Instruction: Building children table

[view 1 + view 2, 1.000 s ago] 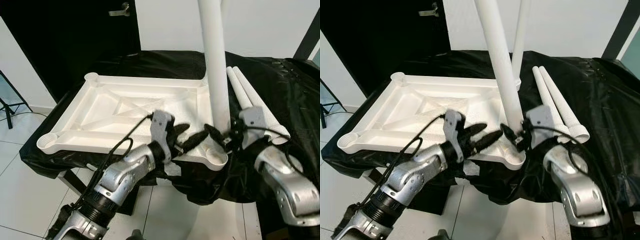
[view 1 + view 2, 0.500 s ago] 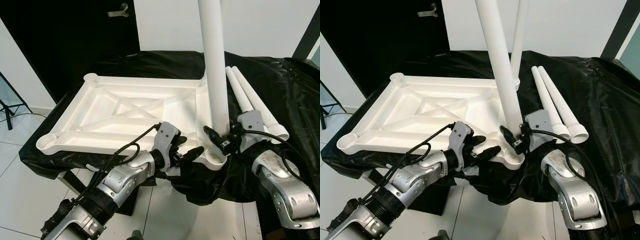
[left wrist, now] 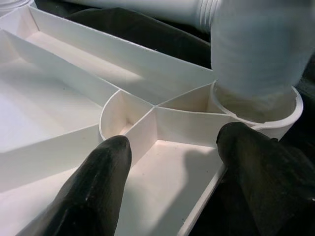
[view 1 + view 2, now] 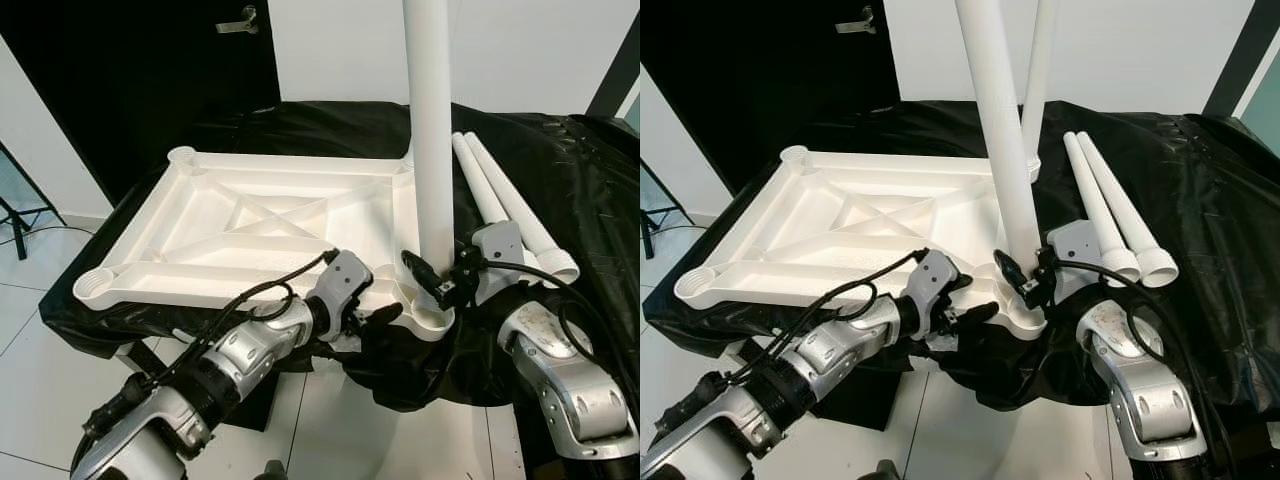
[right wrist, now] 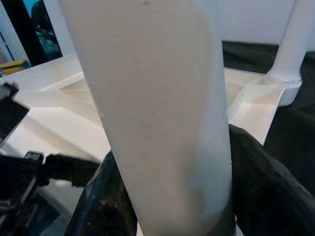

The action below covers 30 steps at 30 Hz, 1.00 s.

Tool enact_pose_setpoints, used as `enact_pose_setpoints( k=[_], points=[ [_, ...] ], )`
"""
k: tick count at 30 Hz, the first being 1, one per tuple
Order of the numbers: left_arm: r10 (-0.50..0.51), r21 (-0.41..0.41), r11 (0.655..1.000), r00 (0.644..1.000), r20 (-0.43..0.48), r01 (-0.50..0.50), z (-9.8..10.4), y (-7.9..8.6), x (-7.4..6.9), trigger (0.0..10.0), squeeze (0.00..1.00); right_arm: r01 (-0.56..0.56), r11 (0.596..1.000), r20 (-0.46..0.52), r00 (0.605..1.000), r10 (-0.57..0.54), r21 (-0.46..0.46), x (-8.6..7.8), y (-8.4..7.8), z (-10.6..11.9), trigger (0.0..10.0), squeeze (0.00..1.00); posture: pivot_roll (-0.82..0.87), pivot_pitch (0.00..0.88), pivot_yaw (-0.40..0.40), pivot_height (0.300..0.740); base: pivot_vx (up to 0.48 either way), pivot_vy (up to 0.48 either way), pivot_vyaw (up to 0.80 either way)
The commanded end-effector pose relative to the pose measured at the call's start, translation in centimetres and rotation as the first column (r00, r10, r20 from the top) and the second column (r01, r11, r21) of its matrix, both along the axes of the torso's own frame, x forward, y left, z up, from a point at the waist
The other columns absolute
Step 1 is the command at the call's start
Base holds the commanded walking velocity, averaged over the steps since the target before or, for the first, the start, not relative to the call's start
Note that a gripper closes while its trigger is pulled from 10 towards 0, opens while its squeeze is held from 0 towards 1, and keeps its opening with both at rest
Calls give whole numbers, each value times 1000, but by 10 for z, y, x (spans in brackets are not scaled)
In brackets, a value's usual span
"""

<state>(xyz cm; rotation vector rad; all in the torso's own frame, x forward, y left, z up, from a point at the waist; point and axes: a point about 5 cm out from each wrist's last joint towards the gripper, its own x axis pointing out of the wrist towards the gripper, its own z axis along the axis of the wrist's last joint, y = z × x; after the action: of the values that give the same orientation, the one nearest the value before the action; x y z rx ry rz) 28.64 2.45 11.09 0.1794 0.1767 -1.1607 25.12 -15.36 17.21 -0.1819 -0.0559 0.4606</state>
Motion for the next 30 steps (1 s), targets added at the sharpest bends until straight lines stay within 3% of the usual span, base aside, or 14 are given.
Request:
enact_pose_setpoints(
  k=[1,2,3,4,6,11,12,19,23,26,28,30],
  points=[
    [-585,-31,808,796,-155,588,-6,-2,-32,10000,0,-6,1000,3,1000,6,15,0,0,-2,10000,0,88,0,42,740,0,0,0],
    [-592,-33,803,791,-154,594,-7,-3,-33,6824,0,-3,1000,-10,1000,4,24,-2,-2,-7,10000,0,87,0,42,740,0,0,0],
    [-597,-36,800,788,-154,599,-7,-4,-34,6824,0,-1,1000,-18,1000,2,29,-3,-3,-11,10000,0,88,0,42,740,0,0,0],
    [-602,-39,796,784,-154,604,-7,-5,-35,4039,0,4,1000,-28,1000,-3,28,-4,-5,-16,10000,0,87,0,43,740,0,0,0],
    [-607,-41,793,781,-149,608,-6,-7,-35,3843,0,16,999,-40,999,-14,30,-7,-8,-21,10000,0,86,0,43,740,0,0,0],
    [-608,-40,792,781,-142,610,-6,-8,-35,3843,0,28,999,-47,999,-26,38,-8,-10,-24,10000,0,85,0,43,740,0,0,0],
    [-607,-34,793,783,-137,609,-7,-10,-35,10000,0,36,999,-49,998,-35,31,-10,-12,-27,10000,0,80,0,46,740,0,0,0],
    [-601,-24,798,791,-117,602,-9,-13,-36,10000,0,50,999,-26,998,-50,-2,-17,-20,-38,10000,0,75,0,50,740,0,0,0],
    [-574,-31,819,815,-79,573,-6,-16,-30,10000,0,34,999,-14,999,-34,-12,-19,-19,-40,10000,0,77,0,50,740,0,0,0],
    [-562,-68,826,826,-44,559,-1,-18,-25,10000,0,27,999,-8,1000,-27,-23,-20,-19,-42,10000,0,77,0,50,740,0,0,0],
    [-569,-163,810,822,11,563,19,-17,-22,10000,0,31,999,-8,999,-31,-20,-19,-20,-43,10000,0,82,0,49,740,0,0,0],
    [-565,-207,802,824,43,560,29,-15,-20,10000,0,34,999,-8,999,-34,-18,-18,-20,-43,10000,0,84,0,48,740,0,0,0]
  ],
)
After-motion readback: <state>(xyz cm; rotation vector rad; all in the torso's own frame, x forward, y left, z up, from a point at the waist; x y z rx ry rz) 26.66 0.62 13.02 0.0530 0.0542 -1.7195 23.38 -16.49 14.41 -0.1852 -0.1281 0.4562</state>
